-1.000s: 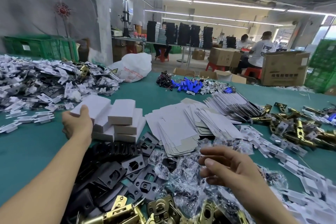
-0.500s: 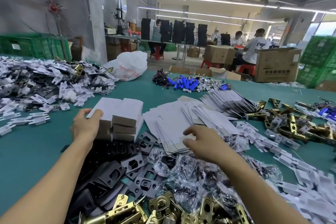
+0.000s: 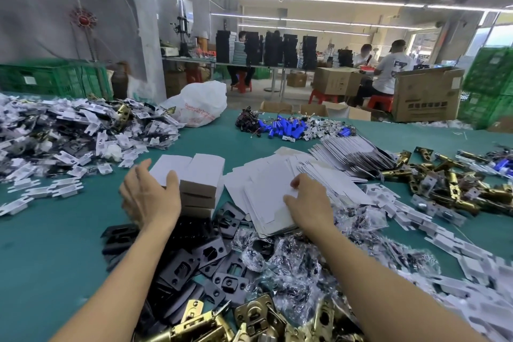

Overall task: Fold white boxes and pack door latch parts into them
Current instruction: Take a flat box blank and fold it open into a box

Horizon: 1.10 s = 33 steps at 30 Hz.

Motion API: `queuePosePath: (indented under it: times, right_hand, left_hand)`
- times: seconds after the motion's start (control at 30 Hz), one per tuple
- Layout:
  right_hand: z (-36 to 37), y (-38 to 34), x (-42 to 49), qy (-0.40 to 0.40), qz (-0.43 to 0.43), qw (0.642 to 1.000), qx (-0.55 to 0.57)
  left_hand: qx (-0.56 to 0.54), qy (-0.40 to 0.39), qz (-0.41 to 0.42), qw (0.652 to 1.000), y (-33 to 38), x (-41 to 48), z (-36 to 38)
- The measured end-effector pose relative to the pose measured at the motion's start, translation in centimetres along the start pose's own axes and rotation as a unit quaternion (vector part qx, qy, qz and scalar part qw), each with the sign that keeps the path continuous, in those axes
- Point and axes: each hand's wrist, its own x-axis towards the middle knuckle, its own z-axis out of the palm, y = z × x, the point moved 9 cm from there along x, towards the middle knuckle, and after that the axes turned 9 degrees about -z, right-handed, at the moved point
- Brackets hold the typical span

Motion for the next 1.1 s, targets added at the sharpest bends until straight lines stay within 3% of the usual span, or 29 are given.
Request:
queuePosePath:
  times: [0.13, 0.2, 0.27, 0.4, 0.47, 0.57, 0.67, 0.77, 0.83, 0.97, 1.1]
  right_hand:
    - [-3.2, 1.6, -1.3, 0.089, 0.079, 0.958, 0.259]
    - [-3.6, 2.3, -2.5, 0.097, 0.117, 0.918, 0.366]
    - [-3.4, 2.5, -3.8, 0.088, 0.152, 0.868, 0.464]
    - [-3.6, 1.5, -6.1, 0.082, 0.191, 0.752, 0.625]
    - [-3.9, 0.8, -6.8, 0.071, 0.184, 0.721, 0.664]
    - [-4.7, -0.4, -7.8, 0.049, 0.158, 0.746, 0.645]
    - [-5.0, -1.4, -8.7, 0.029, 0.14, 0.777, 0.614]
    - [-4.5, -2.1, -9.6, -0.008, 0.134, 0.793, 0.594]
    - [-4.4, -2.6, -10.2, -0.039, 0.117, 0.815, 0.566]
    - [-5.2, -3.2, -11.1, -0.082, 0.049, 0.888, 0.451]
    - [-6.4, -4.3, -11.4, -0.078, -0.085, 0.971, 0.208]
  left_hand:
    - [0.033, 0.002, 0.109, 0.994, 4.1, -1.7, -0.4]
    - [0.031, -0.009, 0.132, 0.991, 5.8, -2.2, -0.9]
    - [0.005, -0.083, 0.137, 0.987, 7.5, -2.5, -0.6]
    - [-0.117, -0.285, 0.036, 0.951, 9.5, -4.7, 1.3]
    - [-0.197, -0.367, -0.05, 0.908, 9.8, -7.4, 2.3]
    - [-0.26, -0.48, -0.141, 0.826, 9.7, -12.6, 3.7]
    - [-0.345, -0.604, -0.185, 0.694, 10.5, -18.1, 4.3]
    - [-0.41, -0.644, -0.21, 0.611, 11.3, -20.5, 3.7]
    - [-0.441, -0.636, -0.215, 0.595, 11.4, -20.5, 3.5]
    - [-0.454, -0.611, -0.23, 0.607, 11.0, -19.7, 3.4]
    - [-0.46, -0.582, -0.255, 0.62, 10.9, -19.1, 3.4]
